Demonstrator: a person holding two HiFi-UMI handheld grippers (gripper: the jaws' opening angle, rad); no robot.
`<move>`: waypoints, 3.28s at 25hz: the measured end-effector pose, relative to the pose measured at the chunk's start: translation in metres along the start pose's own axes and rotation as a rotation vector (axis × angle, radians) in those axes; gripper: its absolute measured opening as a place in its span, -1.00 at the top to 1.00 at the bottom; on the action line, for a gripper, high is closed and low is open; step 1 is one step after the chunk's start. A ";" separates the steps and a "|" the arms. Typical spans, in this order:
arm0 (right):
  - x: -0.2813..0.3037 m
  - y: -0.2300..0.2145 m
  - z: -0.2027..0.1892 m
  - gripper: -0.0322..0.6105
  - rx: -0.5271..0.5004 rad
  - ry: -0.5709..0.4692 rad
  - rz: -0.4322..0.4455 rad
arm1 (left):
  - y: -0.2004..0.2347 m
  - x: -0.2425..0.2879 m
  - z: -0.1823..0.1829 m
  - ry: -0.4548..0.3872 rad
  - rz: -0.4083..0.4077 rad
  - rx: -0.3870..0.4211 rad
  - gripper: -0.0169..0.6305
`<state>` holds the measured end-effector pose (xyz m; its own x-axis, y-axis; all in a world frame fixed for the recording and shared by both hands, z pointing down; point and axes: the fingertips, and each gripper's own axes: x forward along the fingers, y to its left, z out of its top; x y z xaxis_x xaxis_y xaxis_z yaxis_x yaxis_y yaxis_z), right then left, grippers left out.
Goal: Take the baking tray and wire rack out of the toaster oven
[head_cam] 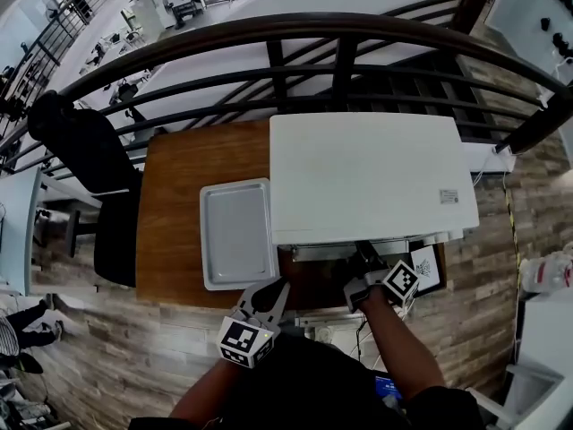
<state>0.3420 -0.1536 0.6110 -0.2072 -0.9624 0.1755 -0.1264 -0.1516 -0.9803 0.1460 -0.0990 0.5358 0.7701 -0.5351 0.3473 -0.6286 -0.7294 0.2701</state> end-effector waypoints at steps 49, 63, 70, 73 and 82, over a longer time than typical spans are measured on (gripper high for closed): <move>-0.156 -0.007 -0.065 0.88 0.105 0.079 0.068 | -0.044 0.066 -0.058 0.070 -0.563 -1.176 0.89; -0.205 -0.013 -0.082 0.87 0.015 0.178 0.071 | -0.086 0.028 -0.070 0.076 -0.621 -1.139 0.91; -0.237 -0.011 -0.091 0.86 -0.097 0.222 0.091 | -0.110 0.005 -0.092 0.074 -0.609 -1.078 0.91; -0.249 -0.007 -0.097 0.86 -0.141 0.250 0.096 | -0.114 -0.006 -0.103 0.109 -0.583 -0.977 0.91; -0.265 -0.004 -0.133 0.86 -0.261 0.340 0.111 | -0.113 -0.048 -0.117 0.159 -0.386 -0.725 0.88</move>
<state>0.2686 0.1323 0.5808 -0.5352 -0.8342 0.1329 -0.3174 0.0528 -0.9468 0.1668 0.0589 0.5937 0.9553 -0.1978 0.2197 -0.2798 -0.3649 0.8880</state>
